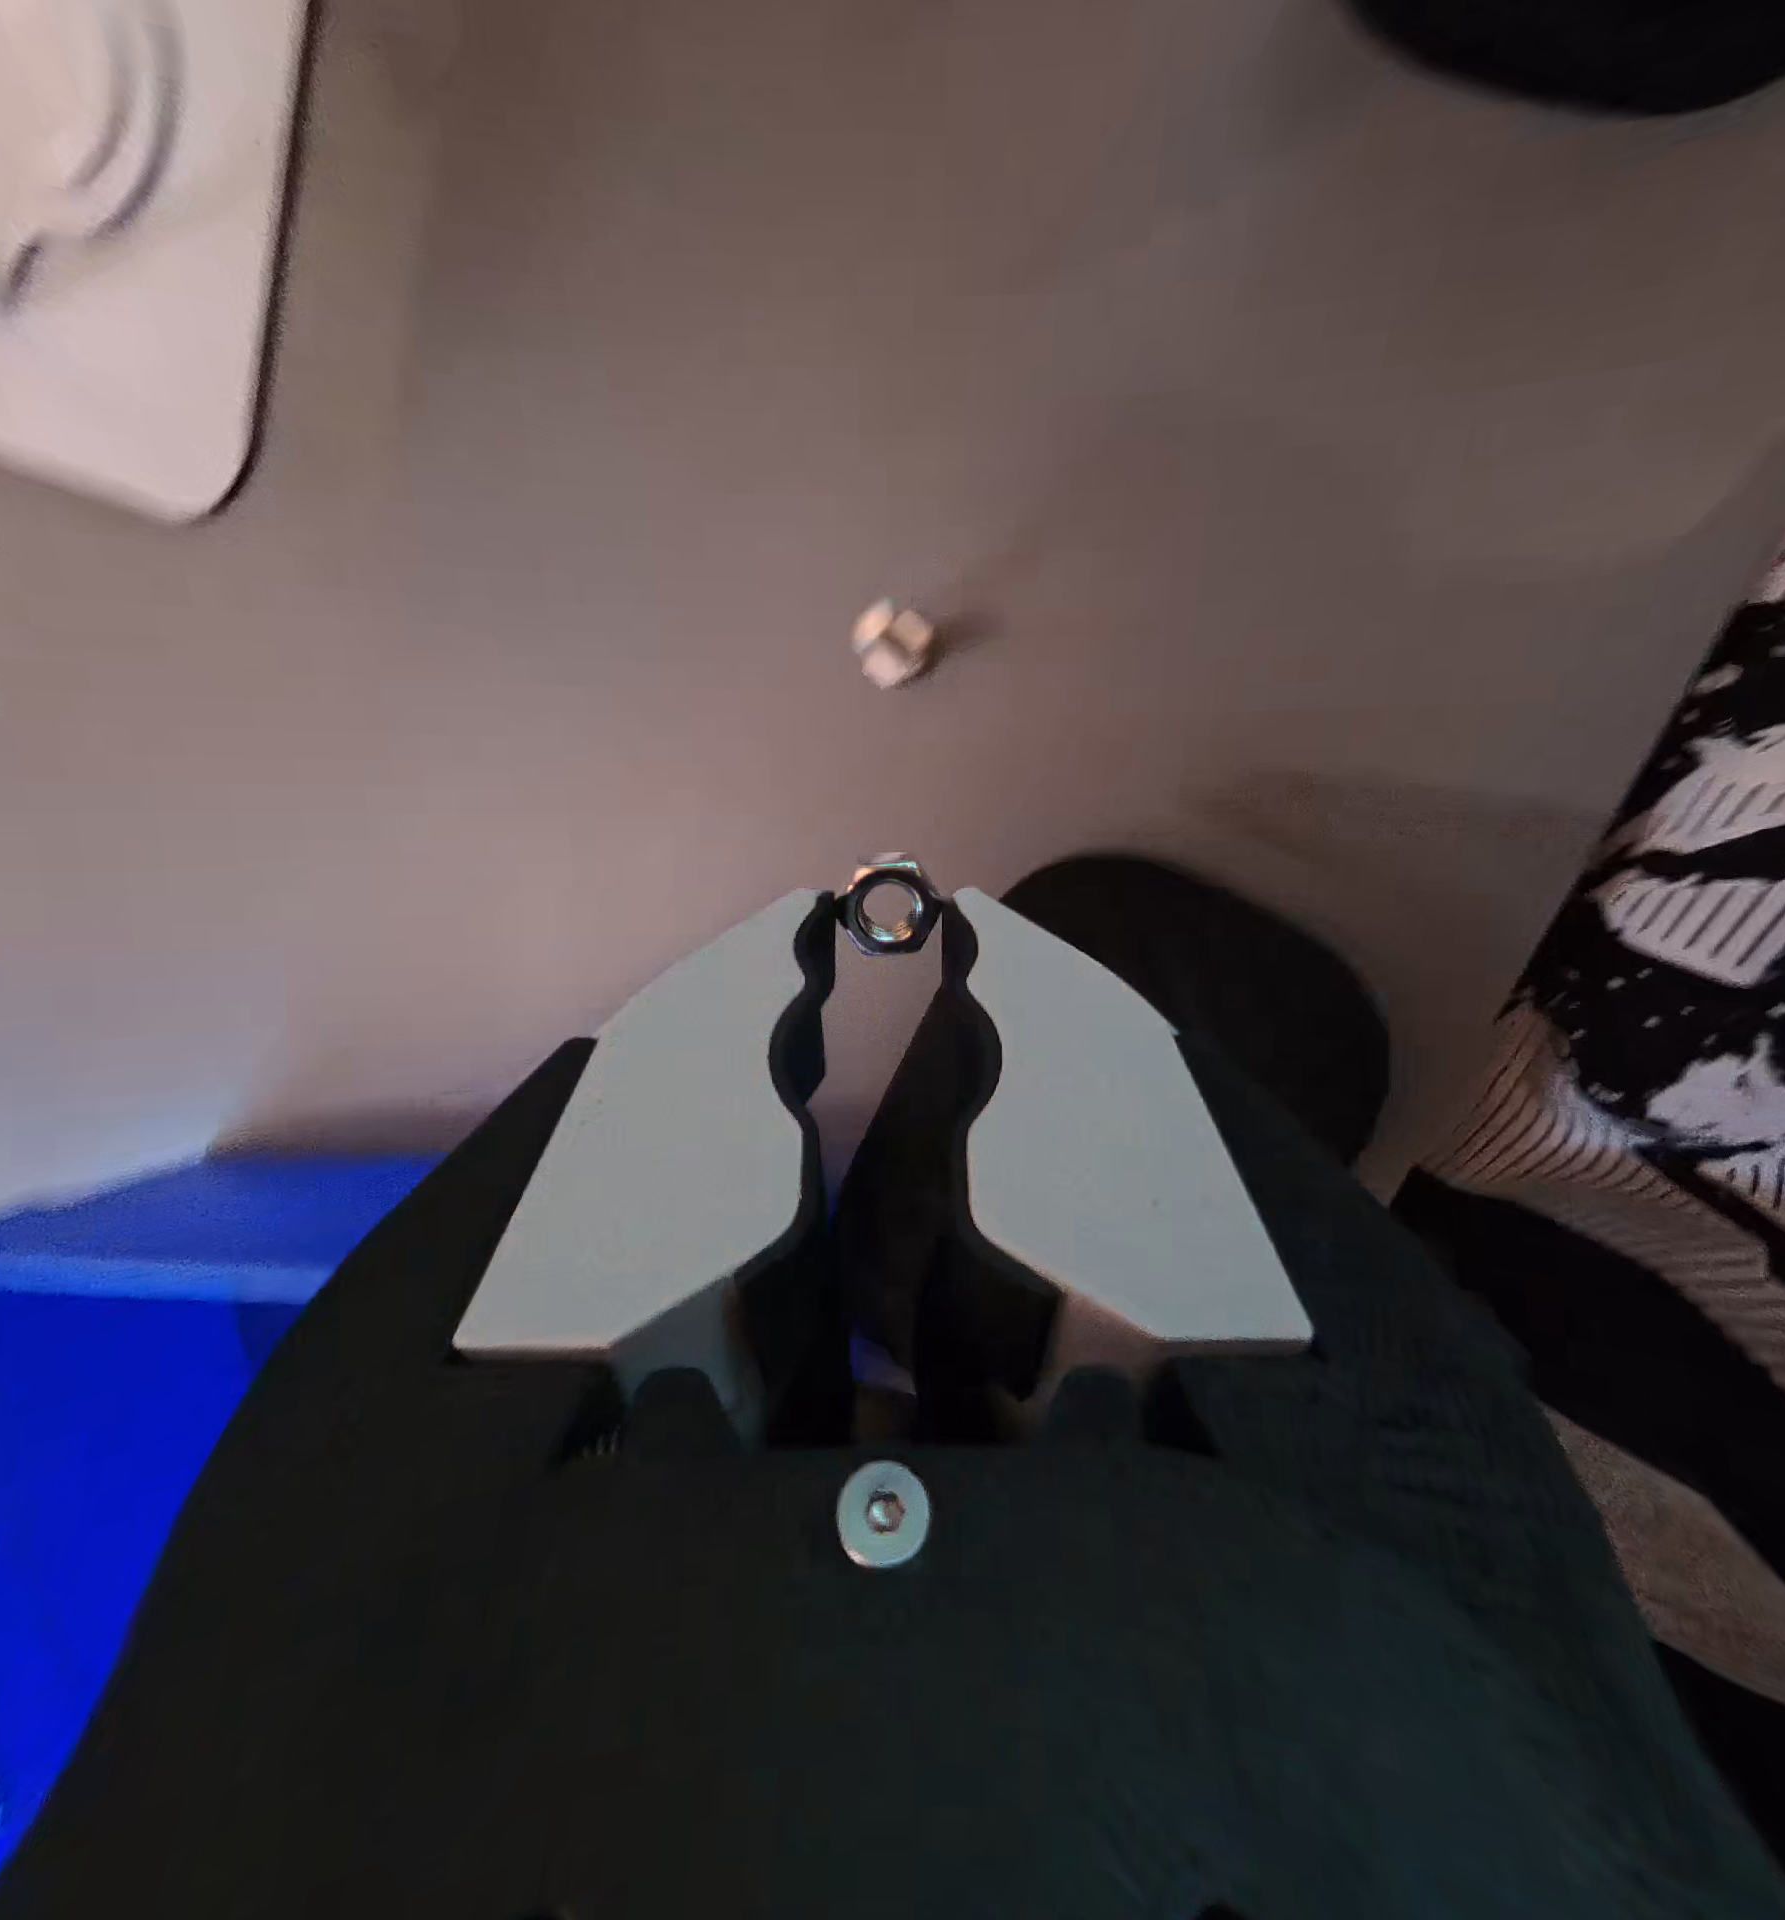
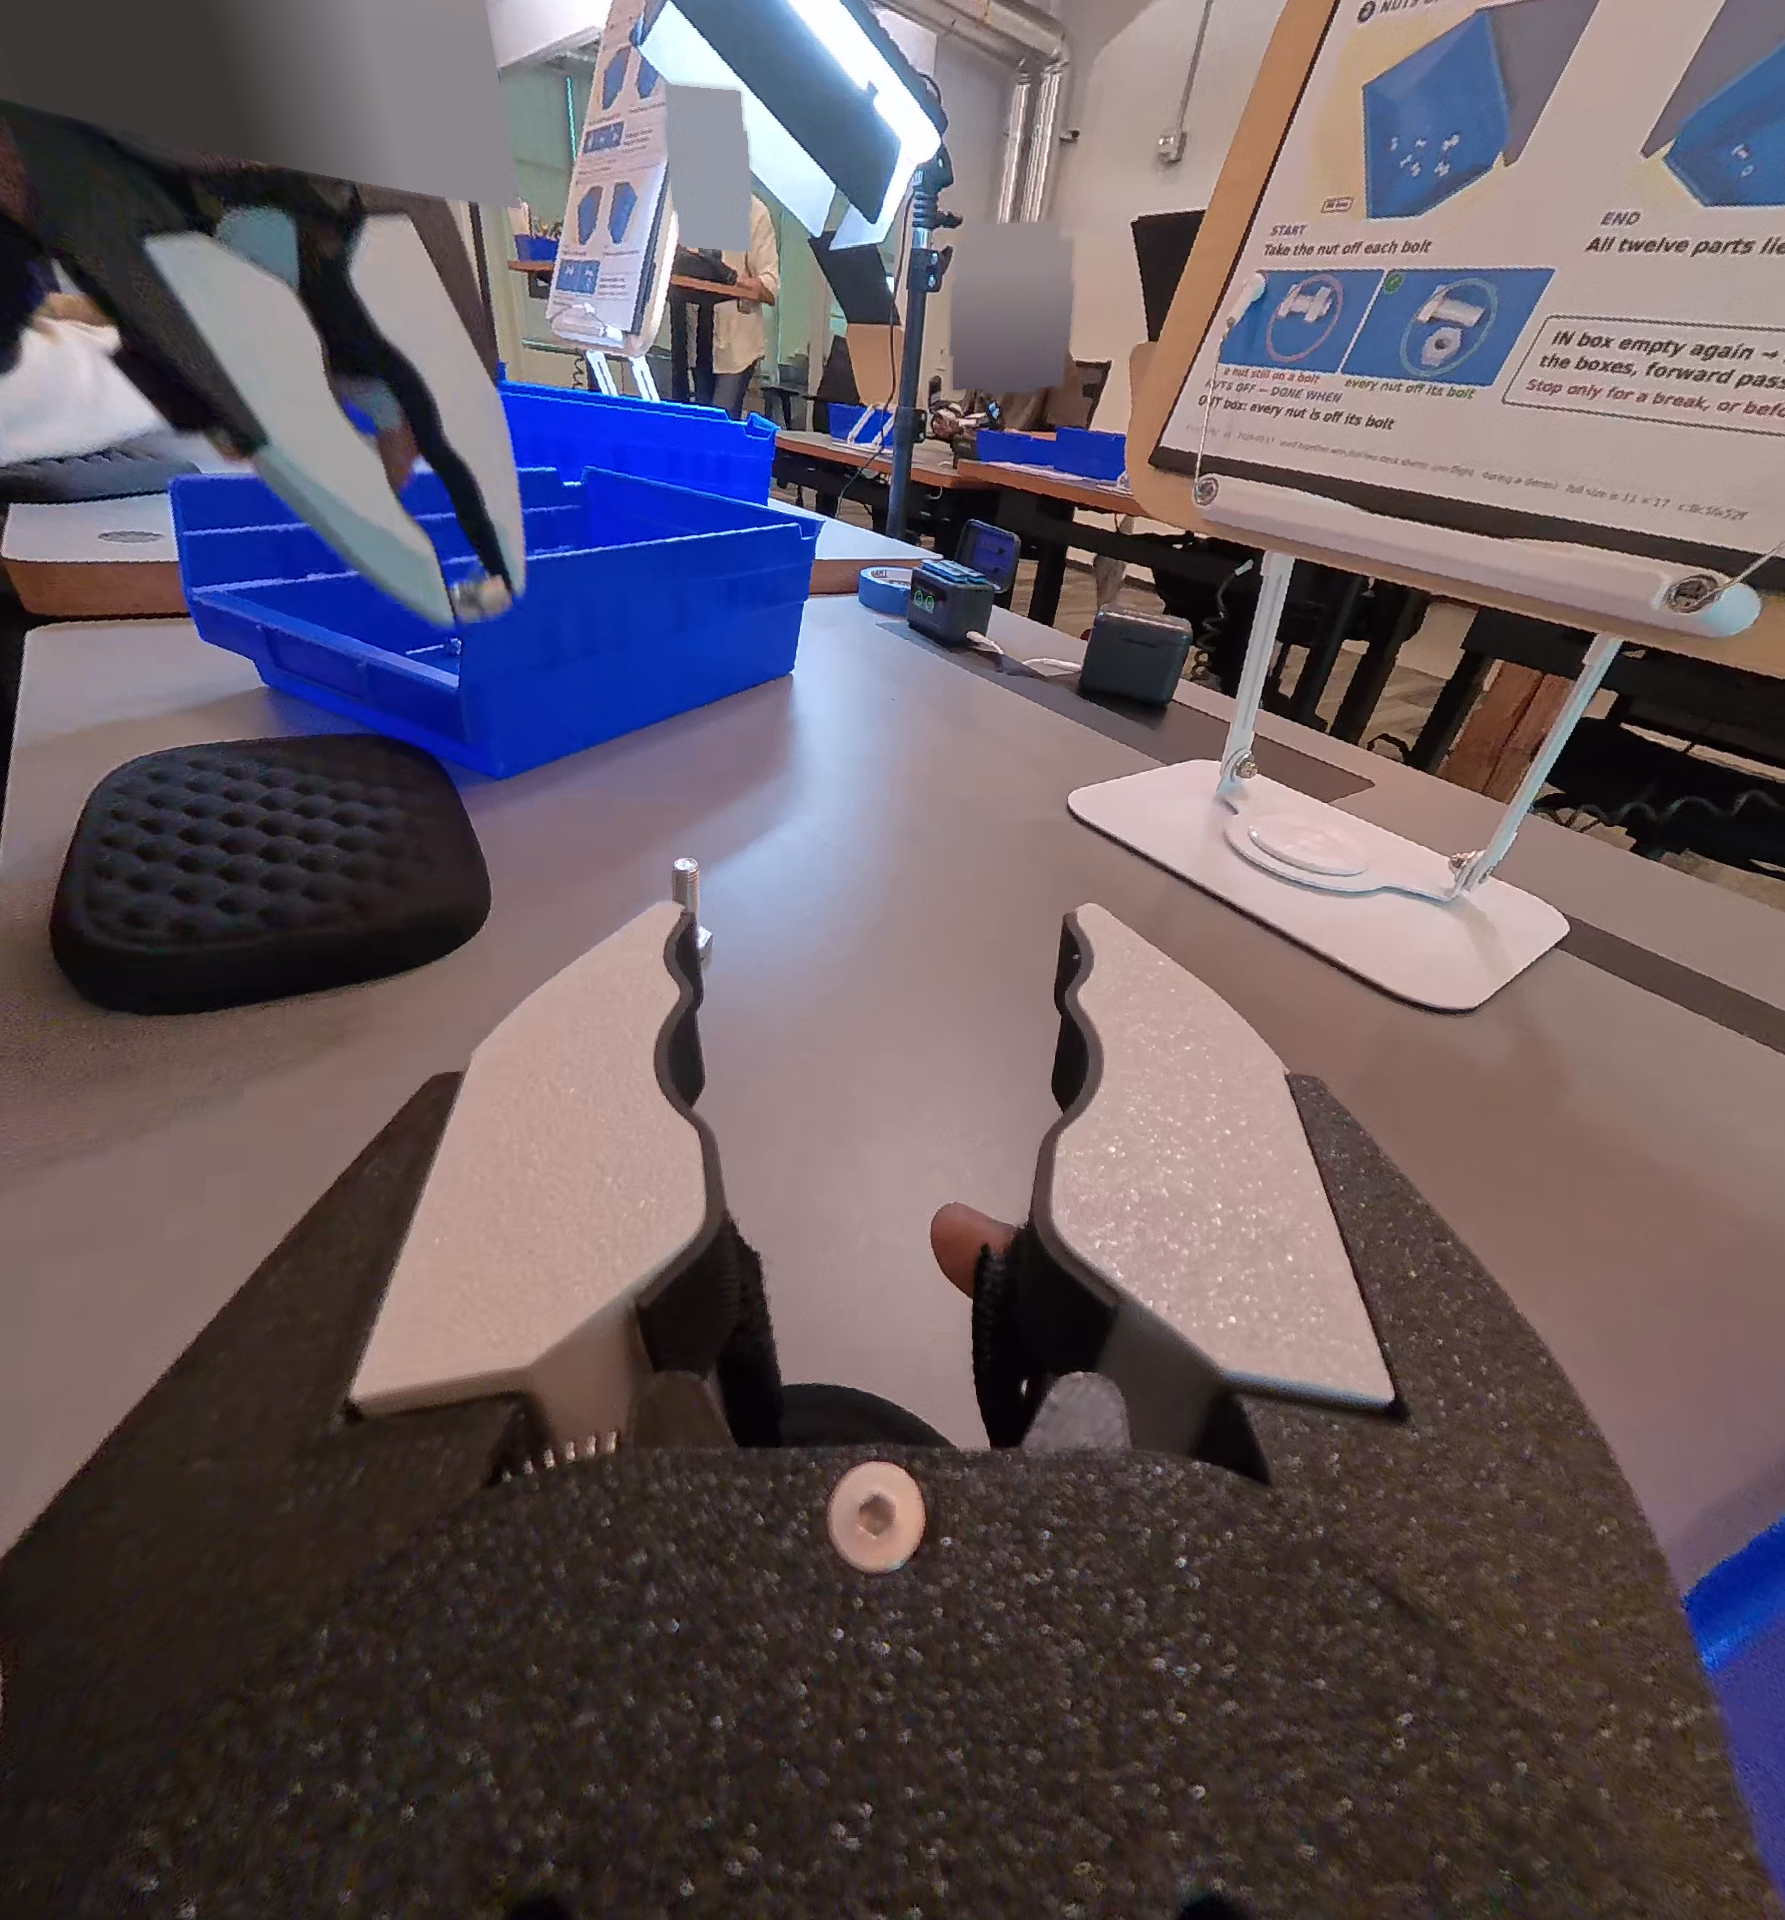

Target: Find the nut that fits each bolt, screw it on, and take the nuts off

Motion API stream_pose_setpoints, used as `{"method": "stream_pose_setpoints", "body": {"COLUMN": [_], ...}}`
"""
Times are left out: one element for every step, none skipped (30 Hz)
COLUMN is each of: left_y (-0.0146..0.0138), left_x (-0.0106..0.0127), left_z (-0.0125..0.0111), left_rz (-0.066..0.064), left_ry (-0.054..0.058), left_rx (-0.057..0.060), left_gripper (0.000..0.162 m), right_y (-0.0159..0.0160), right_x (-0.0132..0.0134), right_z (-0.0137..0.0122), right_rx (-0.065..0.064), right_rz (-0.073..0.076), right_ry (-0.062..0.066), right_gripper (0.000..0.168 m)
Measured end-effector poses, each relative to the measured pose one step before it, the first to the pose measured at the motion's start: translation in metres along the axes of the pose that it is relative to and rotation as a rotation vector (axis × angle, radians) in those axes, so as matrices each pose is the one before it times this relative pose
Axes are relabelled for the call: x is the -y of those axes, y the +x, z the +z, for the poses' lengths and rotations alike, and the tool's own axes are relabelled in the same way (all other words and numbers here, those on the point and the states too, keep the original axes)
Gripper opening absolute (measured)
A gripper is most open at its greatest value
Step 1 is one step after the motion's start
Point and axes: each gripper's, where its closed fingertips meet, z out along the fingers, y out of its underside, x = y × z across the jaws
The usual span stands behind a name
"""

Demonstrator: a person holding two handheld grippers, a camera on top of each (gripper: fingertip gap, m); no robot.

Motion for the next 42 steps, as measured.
{"method": "stream_pose_setpoints", "body": {"left_y": [0.01293,0.01001,0.00546,0.00177,0.00138,0.00246,0.00366,0.00238,0.00005,-0.00094,-0.00042,0.00056,0.00065,-0.00018,-0.00031,-0.00004,0.00018,-0.00022,-0.00044,-0.00058,-0.00116,-0.00225,-0.00198,-0.00273,-0.00421,-0.00517,-0.0052,-0.00421,-0.00308,-0.00064,-0.00055,-0.00214,0.00036,0.00282,0.00151,-0.00053,-0.00049,-0.00067,-0.00057,0.00064,0.00021,-0.00134], "left_x": [0.01273,0.01139,0.00922,0.00763,0.00687,0.00682,0.00638,0.00524,0.0035,0.00171,0.00134,0.00146,0.00145,0.00126,0.00094,0.00066,0.00072,0.00093,0.00092,0.0005,-0.00006,-0.0002,0.00043,0.00188,0.00372,0.00458,0.00436,0.00521,0.00659,0.00645,0.00547,0.0047,0.00503,0.00496,0.00319,0.00006,-0.0021,-0.00196,-0.00005,0.00284,0.00413,0.00245], "left_z": [0.01192,0.0126,0.01272,0.01237,0.01168,0.01094,0.01006,0.00928,0.00823,0.00712,0.00608,0.00502,0.00367,0.00245,0.00172,0.00147,0.00118,0.0008,0.0002,-0.00042,-0.00092,-0.00223,-0.004,-0.00578,-0.0074,-0.00845,-0.00925,-0.00992,-0.01032,-0.01048,-0.01016,-0.00924,-0.00806,-0.00687,-0.00527,-0.00385,-0.00305,-0.00241,-0.00191,-0.00224,-0.00236,-0.00188], "left_rz": [0.0421,0.0333,0.0202,0.0119,0.0098,0.0092,0.0078,0.0032,0.0001,0.0046,0.0062,0.0012,-0.0007,-0.0001,-0.0014,-0.0014,-0.0025,-0.0051,-0.0066,-0.0073,-0.0091,-0.0127,-0.0157,-0.0261,-0.0371,-0.046,-0.0464,-0.0353,-0.0227,-0.0112,-0.0143,-0.0239,-0.0219,-0.0183,-0.0187,-0.0115,0.0011,0.0029,-0.0006,0.0009,0.0037,0.0002], "left_ry": [0.0048,0.0031,-0.0064,-0.0113,-0.0112,-0.0046,-0.0015,-0.003,-0.0093,-0.0153,-0.0115,-0.0068,-0.0028,-0.0001,-0.0006,0.0002,0.0035,0.0082,0.0118,0.0123,0.0122,0.0163,0.029,0.0502,0.0742,0.0894,0.096,0.1078,0.1196,0.1191,0.1051,0.0884,0.0817,0.0748,0.0586,0.0351,0.0202,0.0196,0.0227,0.0237,0.0259,0.0199], "left_rx": [-0.0399,-0.0384,-0.0229,-0.0063,-0.0066,-0.0158,-0.0252,-0.0189,-0.0031,0.006,0.0028,-0.006,-0.006,0.0004,0.0016,-0.0008,-0.0016,0.0009,0.0015,0.0005,0.0043,0.0118,0.0098,0.0133,0.0201,0.023,0.0184,0.01,0.0029,-0.0109,-0.0079,0.0035,-0.0111,-0.0247,-0.0134,0.0001,0.0003,0.0034,0.0031,-0.0056,-0.0032,0.0051], "left_gripper": [0.02,0.02,0.02,0.02,0.02,0.02,0.02,0.02,0.02,0.02,0.02,0.02,0.02,0.02,0.02,0.02,0.02,0.021,0.023,0.025,0.028,0.029,0.031,0.031,0.032,0.033,0.034,0.036,0.039,0.043,0.05,0.056,0.06,0.064,0.068,0.073,0.076,0.078,0.08,0.08,0.08,0.08], "right_y": [-0.00019,-0.00029,-0.00025,-0.0003,-0.00026,-0.00035,-0.0002,0.00006,0.00016,0.0003,0.00015,0.00017,0.00005,-0.00003,0.00004,-0.00004,-0.00008,-0.00005,-0.00011,-0.00008,-0.00013,-0.00019,-0.00009,0.00009,0.00002,-0.00008,-0.00027,-0.001,-0.0016,-0.00207,-0.00258,-0.0029,-0.00309,-0.00306,-0.00321,-0.00334,-0.00311,-0.00252,-0.00204,-0.00125,-0.00104,-0.00127], "right_x": [0.00069,0.00075,0.00061,0.00054,0.00043,0.00039,0.00021,0.0002,0.00018,0.00026,0.00019,0.00016,0.00017,0.00022,0.00016,0.00005,-0.00003,-0.00015,-0.00023,-0.00023,-0.00018,-0.00014,-0.00011,-0.0004,-0.00062,-0.00105,-0.00158,-0.00214,-0.00208,-0.00177,-0.00092,-0.0001,0.0008,0.00172,0.00221,0.00177,0.00075,-0.00067,-0.00203,-0.00287,-0.00367,-0.00382], "right_z": [-0.00056,-0.00058,-0.00042,-0.00043,-0.00036,-0.0003,-0.00027,-0.00011,-0.00027,-0.00016,-0.00018,-0.00019,-0.00016,-0.00029,-0.0001,-0.0001,0.00005,0.00011,0.00016,0.00016,0.00006,0.00015,0.00014,0.00039,0.00059,0.00105,0.00161,0.00201,0.00253,0.00317,0.00399,0.00464,0.00529,0.00598,0.00678,0.00775,0.0086,0.00918,0.00971,0.00987,0.01004,0.01009], "right_rx": [0.0011,0.0021,0.0016,0.0006,0.0009,0.0015,0.0011,0.0008,0.0005,-0.0001,0.0003,0.0005,0.0003,0.0,0.0,-0.0001,-0.0001,0.0001,0.0004,0.0002,0.0003,0.0001,-0.0002,-0.0001,0.0009,0.0022,0.0041,0.0083,0.0114,0.0138,0.0172,0.019,0.02,0.0223,0.0256,0.0284,0.0292,0.0286,0.0268,0.0232,0.0214,0.0215], "right_rz": [0.0003,-0.0001,-0.0008,-0.0013,-0.0015,-0.0017,-0.0005,0.0015,0.0027,0.0031,0.0028,0.0022,0.0012,0.0005,0.0001,-0.0002,-0.0004,-0.0003,-0.0003,-0.0004,-0.0008,-0.0013,-0.0007,0.0007,0.0016,0.0022,0.0023,0.0007,-0.0014,-0.002,-0.0018,-0.0019,-0.0003,0.0031,0.0067,0.0103,0.0133,0.0135,0.0103,0.0067,0.0055,0.0055], "right_ry": [0.0055,0.0052,0.0047,0.004,0.0032,0.0028,0.0023,0.0018,0.0018,0.0017,0.0018,0.0016,0.0014,0.0017,0.0012,0.0004,-0.0003,-0.0012,-0.0018,-0.0018,-0.0015,-0.0013,-0.0018,-0.0038,-0.007,-0.0111,-0.0163,-0.0207,-0.023,-0.0228,-0.02,-0.0167,-0.0134,-0.0105,-0.0079,-0.0094,-0.0162,-0.0245,-0.0307,-0.0342,-0.0378,-0.0394], "right_gripper": [0.066,0.066,0.066,0.066,0.066,0.066,0.066,0.066,0.066,0.066,0.066,0.066,0.066,0.066,0.066,0.065,0.065,0.065,0.065,0.065,0.065,0.066,0.066,0.066,0.066,0.066,0.066,0.066,0.066,0.067,0.067,0.068,0.069,0.066,0.061,0.059,0.056,0.053,0.049,0.045,0.042,0.039]}}
